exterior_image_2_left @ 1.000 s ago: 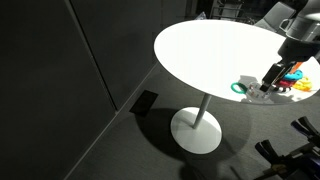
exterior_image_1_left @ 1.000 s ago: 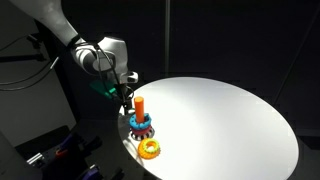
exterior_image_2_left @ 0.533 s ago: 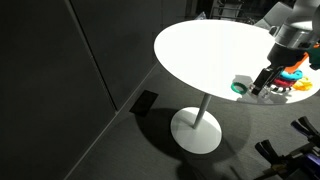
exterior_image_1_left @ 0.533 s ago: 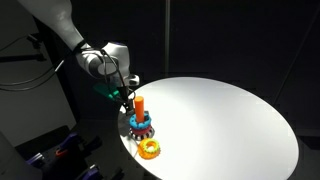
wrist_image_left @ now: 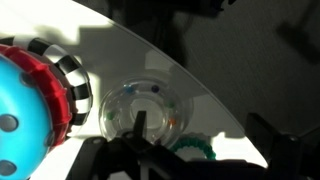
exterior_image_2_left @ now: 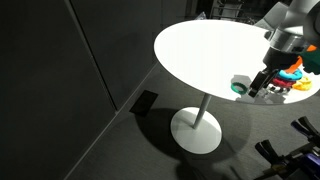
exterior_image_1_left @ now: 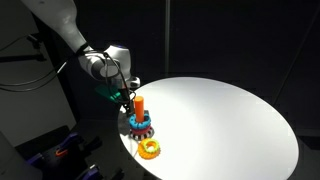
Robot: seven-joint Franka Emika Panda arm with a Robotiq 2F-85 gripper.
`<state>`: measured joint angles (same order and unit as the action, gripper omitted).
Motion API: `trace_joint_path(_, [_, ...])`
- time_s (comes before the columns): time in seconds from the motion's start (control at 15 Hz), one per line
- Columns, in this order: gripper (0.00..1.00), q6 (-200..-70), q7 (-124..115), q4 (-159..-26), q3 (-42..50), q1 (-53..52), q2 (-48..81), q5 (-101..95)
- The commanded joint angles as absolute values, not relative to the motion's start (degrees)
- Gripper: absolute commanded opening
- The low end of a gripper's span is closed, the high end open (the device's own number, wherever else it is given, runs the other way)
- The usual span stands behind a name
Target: Pick up the clear ring and put it on the ring holder
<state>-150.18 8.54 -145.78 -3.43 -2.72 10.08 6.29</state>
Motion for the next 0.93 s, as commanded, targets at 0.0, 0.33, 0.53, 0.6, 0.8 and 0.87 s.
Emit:
trace_joint_path(0.0, [1.00, -150.74, 10.84, -144.52, -4.44, -1.38, 11.43, 8.03])
trace_joint_path(0.33, [0.82, -150.90, 11.23, -144.34, -4.66, -1.04, 12.08, 8.05])
trace_joint_path(0.53, [0.72, -150.88, 11.21, -144.23, -4.77, -0.96, 12.37, 8.05])
trace_joint_path(0.6, [0.65, -150.91, 11.20, -144.23, -4.81, -0.92, 12.39, 8.04])
trace_joint_path(0.8, [0.40, -150.93, 11.18, -144.13, -4.93, -0.76, 12.59, 8.04])
trace_joint_path(0.87, [0.27, -150.88, 11.18, -144.10, -4.91, -0.69, 12.62, 8.00])
